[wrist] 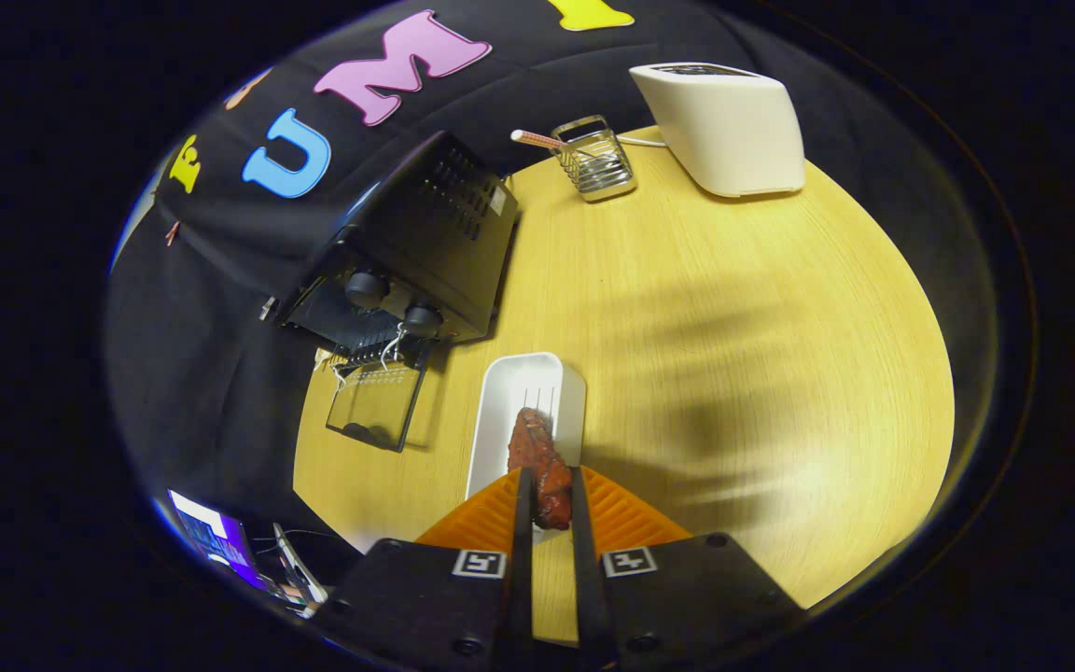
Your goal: Open the toaster oven, put the food inside, and close the toaster oven door.
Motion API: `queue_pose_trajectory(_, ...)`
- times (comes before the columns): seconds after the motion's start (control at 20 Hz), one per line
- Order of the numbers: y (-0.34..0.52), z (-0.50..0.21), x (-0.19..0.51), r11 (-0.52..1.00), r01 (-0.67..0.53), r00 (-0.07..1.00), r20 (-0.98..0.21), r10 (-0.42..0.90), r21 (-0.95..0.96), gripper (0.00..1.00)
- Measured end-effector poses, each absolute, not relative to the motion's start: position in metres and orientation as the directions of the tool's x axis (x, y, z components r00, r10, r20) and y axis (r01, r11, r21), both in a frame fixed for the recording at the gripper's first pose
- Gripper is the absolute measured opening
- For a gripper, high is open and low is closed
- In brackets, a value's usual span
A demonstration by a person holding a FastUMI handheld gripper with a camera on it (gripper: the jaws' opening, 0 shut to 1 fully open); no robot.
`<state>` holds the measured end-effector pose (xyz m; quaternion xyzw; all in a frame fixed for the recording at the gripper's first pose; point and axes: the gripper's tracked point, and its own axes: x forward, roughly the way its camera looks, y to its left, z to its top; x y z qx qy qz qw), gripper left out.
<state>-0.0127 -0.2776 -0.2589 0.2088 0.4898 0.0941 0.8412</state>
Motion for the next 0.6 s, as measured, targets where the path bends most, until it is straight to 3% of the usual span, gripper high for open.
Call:
queue_pose_trajectory(0.4,-0.278,-0.25,-0.011,0.891,0.033,0.521,-0.768,0.372,0.453,0.1)
queue_pose_trajectory(0.6,-0.281,-0.237,-0.016,0.885,0.069,0.537,-0.765,0.356,0.46,0.1)
